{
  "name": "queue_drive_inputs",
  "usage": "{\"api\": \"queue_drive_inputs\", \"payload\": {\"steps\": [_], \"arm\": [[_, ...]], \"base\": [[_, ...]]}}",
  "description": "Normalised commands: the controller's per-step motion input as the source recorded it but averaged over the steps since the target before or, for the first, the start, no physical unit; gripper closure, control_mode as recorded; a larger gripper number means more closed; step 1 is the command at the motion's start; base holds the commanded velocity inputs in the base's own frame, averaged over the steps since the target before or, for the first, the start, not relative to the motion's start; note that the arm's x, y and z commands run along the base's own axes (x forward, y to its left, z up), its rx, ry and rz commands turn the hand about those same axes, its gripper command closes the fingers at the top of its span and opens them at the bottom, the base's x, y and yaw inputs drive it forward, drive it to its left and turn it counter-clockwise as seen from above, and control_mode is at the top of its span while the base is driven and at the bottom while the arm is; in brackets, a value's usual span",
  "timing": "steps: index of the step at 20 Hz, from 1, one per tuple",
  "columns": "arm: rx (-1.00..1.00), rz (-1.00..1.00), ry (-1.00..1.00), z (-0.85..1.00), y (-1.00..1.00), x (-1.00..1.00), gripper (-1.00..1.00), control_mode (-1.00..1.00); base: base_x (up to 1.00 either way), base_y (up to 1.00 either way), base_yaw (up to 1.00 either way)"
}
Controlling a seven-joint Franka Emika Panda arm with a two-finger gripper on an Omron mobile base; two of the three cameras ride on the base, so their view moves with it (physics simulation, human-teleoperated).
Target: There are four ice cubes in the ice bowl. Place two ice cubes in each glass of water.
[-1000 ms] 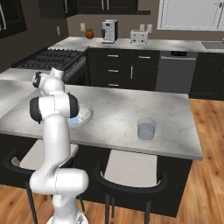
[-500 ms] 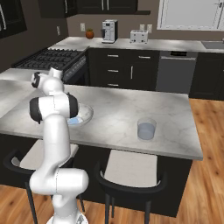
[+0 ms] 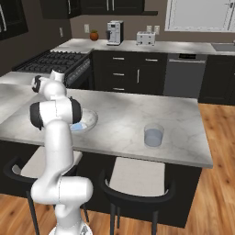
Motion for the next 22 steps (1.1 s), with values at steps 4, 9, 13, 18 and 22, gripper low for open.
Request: {"api": "queue_drive_inputs", "payload": {"steps": [4, 9, 13, 18, 22], "arm": [[0.00, -0.09, -0.01, 0.00, -0.02, 0.00, 1.00, -1.00], [0.00, -0.06, -0.01, 0.00, 0.00, -0.30, 1.00, -1.00], [0.00, -0.06, -0.02, 0.00, 0.00, -0.38, 1.00, -1.00], [-0.01, -0.05, -0.01, -0.05, 0.03, -0.22, 1.00, -1.00], [-0.03, -0.07, 0.00, -0.11, 0.20, 0.05, -1.00, -1.00]], "base": [[0.00, 0.00, 0.00], [0.00, 0.00, 0.00], [0.00, 0.00, 0.00], [0.00, 0.00, 0.00], [0.00, 0.00, 0.00]]}}
